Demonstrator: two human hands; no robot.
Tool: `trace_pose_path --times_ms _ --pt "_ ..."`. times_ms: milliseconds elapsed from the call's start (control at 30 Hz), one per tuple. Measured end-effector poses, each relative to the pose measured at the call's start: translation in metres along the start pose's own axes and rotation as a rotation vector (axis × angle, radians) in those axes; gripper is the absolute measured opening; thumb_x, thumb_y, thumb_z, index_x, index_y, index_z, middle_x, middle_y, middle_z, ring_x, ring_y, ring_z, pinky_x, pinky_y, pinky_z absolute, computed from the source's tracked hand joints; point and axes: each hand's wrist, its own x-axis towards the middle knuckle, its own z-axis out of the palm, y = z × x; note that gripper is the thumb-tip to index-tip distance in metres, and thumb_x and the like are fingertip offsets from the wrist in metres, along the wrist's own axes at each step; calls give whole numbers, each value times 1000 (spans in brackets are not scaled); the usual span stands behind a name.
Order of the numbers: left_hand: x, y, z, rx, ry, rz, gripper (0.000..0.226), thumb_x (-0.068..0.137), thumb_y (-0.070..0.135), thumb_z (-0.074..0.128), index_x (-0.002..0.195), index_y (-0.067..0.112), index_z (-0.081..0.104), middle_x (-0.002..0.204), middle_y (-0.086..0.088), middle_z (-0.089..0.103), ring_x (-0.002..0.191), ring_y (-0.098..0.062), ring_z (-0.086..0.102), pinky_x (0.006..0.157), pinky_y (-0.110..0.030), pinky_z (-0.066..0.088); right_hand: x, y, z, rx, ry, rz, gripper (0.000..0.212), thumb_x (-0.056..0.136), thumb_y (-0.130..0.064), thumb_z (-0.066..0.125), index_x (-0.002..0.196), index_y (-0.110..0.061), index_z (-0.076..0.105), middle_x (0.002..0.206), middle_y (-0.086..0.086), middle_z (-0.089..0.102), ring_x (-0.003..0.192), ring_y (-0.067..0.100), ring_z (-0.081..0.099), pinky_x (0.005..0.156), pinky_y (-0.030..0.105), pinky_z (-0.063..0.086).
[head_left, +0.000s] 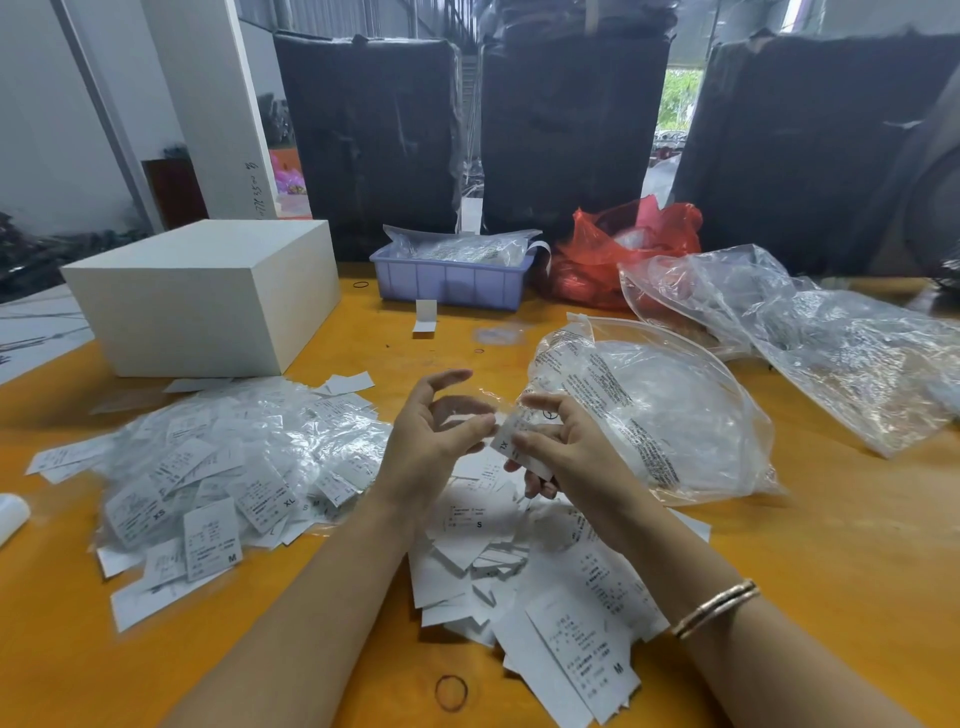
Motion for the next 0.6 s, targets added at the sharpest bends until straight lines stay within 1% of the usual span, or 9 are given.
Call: trace_pose_path --times_ms 100,200,267,300,367,467,533,600 --pt "-1 0 1 40 -17 7 47 80 2 70 115 27 52 88 1 73 78 -11 68 65 -18 51 -1 -1 -1 -34 1 -8 36 92 -9 56 122 -21 41 66 3 69 44 13 53 41 20 39" --pt "-3 1 3 115 -57 1 47 79 3 72 115 26 53 80 4 72 74 -6 67 63 -14 49 -1 -3 -2 -3 4 -3 38 91 -6 57 123 -20 41 63 5 66 43 10 49 40 19 38" --pt "-3 2 2 148 -78 -22 42 80 7 72 114 25 56 77 4 72 72 0 66 60 -9 46 0 -4 -3 -25 17 -7 40 90 -2 56 124 -17 41 62 3 60 43 6 47 40 17 36" --pt "-3 3 2 172 -78 -33 37 80 10 72 111 26 58 78 4 72 71 2 64 59 -7 44 0 -3 -4 -79 26 -17 41 90 -1 54 125 -17 40 62 2 57 44 3 47 41 16 36" --pt "-1 4 -1 212 -73 -44 32 80 13 73 106 28 62 79 2 72 71 0 64 59 -7 44 1 -2 -5 -202 39 -43 42 90 -1 52 126 -16 39 68 2 55 45 -3 47 44 13 36" --pt "-2 3 -1 234 -77 -42 39 79 3 72 110 23 60 73 5 71 66 -3 64 63 -13 50 1 -1 -3 -258 50 -73 50 89 -1 53 132 -16 33 87 6 52 52 0 48 47 17 39" --pt "-2 2 0 214 -58 -47 41 79 0 71 112 21 59 74 4 70 67 -6 65 64 -16 51 2 -1 -2 -222 61 -89 58 88 -1 53 134 -22 25 100 7 45 61 7 53 50 16 43" --pt "-2 3 -1 168 -19 -48 43 79 -1 71 111 25 56 74 2 70 68 -7 67 60 -12 48 3 -2 -5 -109 101 -89 58 89 0 52 130 -29 23 103 8 45 62 10 60 53 17 47"
